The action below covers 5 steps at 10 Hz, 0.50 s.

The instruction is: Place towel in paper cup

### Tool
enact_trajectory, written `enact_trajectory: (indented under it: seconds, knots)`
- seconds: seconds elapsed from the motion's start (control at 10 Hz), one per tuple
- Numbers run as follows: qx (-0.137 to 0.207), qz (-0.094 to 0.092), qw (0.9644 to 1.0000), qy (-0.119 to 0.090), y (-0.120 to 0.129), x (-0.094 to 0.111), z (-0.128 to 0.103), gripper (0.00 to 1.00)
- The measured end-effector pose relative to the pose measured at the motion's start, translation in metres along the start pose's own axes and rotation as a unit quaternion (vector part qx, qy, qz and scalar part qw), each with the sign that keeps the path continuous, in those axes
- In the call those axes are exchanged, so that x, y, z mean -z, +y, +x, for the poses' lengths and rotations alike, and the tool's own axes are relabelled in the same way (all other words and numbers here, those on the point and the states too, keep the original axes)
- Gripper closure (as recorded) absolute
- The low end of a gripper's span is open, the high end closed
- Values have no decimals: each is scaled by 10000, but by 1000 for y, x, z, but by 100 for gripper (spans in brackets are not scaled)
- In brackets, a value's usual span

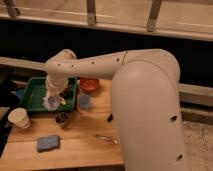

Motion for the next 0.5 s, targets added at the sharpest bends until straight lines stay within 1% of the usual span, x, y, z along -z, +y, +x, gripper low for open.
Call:
enact_trajectory:
  seconds: [0.2,0.3,0.5]
  knots:
    - [286,-120,9995,-52,22,-9,-23,100]
    - [492,-209,9985,-77,39,-15,-36,100]
    - [896,-475,9948,-86,74,-29,-55,100]
